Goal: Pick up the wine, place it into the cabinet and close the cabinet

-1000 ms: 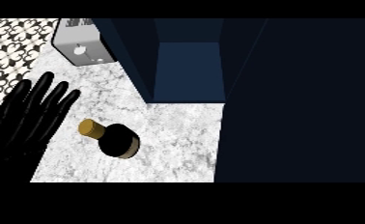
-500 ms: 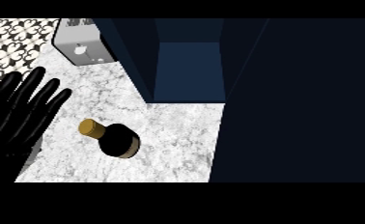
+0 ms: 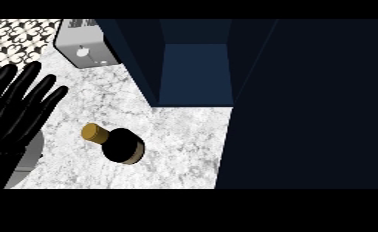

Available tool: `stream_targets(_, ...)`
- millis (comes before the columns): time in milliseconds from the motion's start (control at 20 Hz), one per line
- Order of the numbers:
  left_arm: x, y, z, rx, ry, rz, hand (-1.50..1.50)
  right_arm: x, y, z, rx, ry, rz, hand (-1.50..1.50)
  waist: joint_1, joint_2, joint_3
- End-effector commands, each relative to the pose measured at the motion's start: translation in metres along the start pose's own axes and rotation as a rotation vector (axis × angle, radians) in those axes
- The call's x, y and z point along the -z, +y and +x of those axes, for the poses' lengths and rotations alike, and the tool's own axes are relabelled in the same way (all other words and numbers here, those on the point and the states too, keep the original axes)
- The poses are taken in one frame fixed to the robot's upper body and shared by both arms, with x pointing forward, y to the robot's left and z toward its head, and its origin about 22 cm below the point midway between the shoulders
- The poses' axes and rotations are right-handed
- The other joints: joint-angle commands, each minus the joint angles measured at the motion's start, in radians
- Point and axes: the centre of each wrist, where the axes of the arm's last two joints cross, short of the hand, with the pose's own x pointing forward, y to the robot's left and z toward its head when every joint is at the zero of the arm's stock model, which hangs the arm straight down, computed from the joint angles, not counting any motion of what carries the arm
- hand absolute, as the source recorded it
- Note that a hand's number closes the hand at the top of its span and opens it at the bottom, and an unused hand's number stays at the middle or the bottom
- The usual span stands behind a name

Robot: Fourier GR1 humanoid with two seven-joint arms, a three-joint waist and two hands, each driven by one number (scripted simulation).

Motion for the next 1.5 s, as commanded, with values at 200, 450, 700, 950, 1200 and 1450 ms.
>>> stream_targets(200, -0.007, -0.008, -0.001, -0.001, -0.020, -0.005, -1.50, -0.025, 0.001, 0.038, -0.058, -0.066, -0.033, -1.50, -0.004, 0.001, 0.000)
stream_targets(450, -0.002, -0.004, -0.010, 0.001, 0.010, 0.018, -1.50, -0.025, 0.004, 0.039, -0.067, -0.074, -0.055, -1.50, -0.008, 0.000, 0.000)
stream_targets(700, 0.005, 0.018, -0.047, 0.003, 0.002, 0.017, -1.50, -0.026, 0.007, 0.036, -0.070, -0.089, -0.049, -1.50, -0.015, 0.001, -0.001)
stream_targets(950, 0.003, 0.028, -0.051, 0.027, 0.038, 0.034, -1.50, -0.026, 0.004, 0.046, -0.073, -0.071, -0.029, -1.50, -0.007, 0.001, -0.001)
stream_targets(1200, -0.009, 0.042, -0.087, 0.039, 0.064, 0.066, -1.50, -0.024, 0.011, 0.038, -0.047, -0.075, -0.038, -1.50, -0.009, 0.001, -0.001)
stream_targets(1450, -0.009, 0.046, -0.111, 0.045, 0.069, 0.089, -1.50, -0.030, 0.018, 0.043, -0.025, -0.061, -0.025, -1.50, -0.015, -0.001, -0.002)
